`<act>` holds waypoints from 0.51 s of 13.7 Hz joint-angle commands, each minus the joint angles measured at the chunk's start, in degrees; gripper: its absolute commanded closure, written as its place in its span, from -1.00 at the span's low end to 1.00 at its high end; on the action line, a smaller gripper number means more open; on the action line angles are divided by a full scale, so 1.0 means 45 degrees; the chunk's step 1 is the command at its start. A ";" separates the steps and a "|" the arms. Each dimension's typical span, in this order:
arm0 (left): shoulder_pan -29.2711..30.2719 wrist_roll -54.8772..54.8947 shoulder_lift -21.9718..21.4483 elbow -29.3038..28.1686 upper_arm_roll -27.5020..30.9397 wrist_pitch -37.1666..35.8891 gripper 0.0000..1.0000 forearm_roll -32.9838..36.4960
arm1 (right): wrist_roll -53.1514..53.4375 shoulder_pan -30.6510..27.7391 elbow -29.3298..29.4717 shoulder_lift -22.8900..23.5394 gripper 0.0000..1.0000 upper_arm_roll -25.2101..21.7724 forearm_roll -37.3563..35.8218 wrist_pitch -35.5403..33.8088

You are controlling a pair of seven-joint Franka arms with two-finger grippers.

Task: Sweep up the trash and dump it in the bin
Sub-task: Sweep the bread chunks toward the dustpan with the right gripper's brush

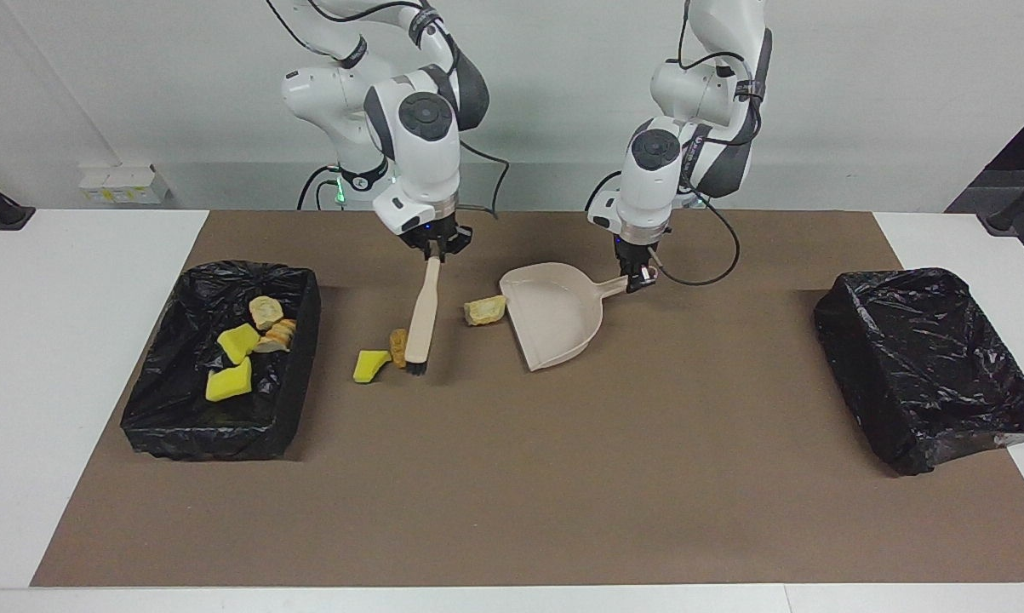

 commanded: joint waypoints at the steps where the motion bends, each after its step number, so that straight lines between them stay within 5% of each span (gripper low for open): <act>1: -0.0134 -0.0719 -0.0173 -0.0421 0.0119 0.0499 1.00 0.0289 | -0.1606 -0.1049 -0.0053 0.0141 1.00 0.0157 -0.1507 0.0357; 7: -0.0251 -0.1110 -0.0134 -0.0343 0.0080 0.0518 1.00 0.0289 | -0.4925 -0.3121 -0.1358 -0.0151 1.00 0.0176 -0.1982 0.0785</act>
